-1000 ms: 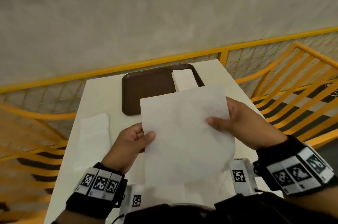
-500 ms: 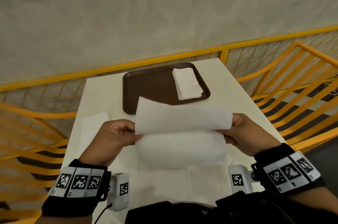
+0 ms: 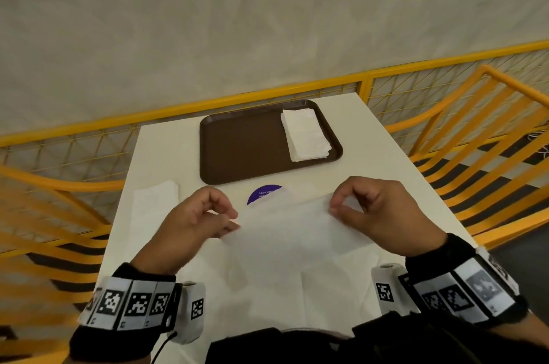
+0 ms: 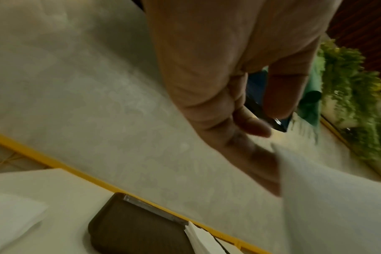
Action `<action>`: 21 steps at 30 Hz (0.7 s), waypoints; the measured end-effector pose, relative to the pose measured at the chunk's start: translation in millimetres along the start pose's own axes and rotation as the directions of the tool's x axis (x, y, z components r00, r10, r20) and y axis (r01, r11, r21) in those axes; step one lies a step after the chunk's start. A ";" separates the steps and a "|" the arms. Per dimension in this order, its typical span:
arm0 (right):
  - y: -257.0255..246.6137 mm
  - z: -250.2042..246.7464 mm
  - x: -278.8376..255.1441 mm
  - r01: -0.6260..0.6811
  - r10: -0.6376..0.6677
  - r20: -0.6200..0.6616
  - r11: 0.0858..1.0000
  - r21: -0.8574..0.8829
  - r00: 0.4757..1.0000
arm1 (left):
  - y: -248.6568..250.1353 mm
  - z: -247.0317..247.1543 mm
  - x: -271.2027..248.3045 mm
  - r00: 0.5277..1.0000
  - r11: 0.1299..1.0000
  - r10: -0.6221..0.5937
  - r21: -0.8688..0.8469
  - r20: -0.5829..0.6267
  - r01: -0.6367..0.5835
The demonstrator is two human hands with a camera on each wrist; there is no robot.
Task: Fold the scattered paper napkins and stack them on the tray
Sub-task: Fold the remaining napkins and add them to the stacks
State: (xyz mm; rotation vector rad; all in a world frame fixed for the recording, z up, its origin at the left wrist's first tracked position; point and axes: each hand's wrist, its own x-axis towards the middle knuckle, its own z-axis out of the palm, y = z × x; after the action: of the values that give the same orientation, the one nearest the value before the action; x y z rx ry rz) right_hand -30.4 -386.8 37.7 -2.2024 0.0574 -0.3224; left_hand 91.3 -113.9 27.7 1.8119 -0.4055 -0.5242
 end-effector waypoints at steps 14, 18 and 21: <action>-15.1 41.0 6.4 0.350 -0.317 0.168 0.908 -0.229 0.933 | -48.8 -0.1 13.7 0.997 0.960 0.016 0.279 -0.081 0.007; -2.7 39.9 3.4 0.268 -0.227 0.180 0.928 -0.260 0.957 | -93.4 -60.5 36.6 0.903 0.963 -0.198 0.099 -0.382 0.252; 8.6 38.9 -0.4 0.204 -0.156 0.187 0.941 -0.271 0.970 | -119.9 -100.5 52.6 0.784 0.882 -0.332 0.121 -0.524 0.454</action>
State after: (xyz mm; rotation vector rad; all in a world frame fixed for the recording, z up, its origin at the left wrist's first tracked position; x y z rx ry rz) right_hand -20.3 -361.8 8.4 -2.5240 -0.2018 -0.2451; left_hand 191.4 -25.8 -69.5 2.2005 0.2910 -0.2810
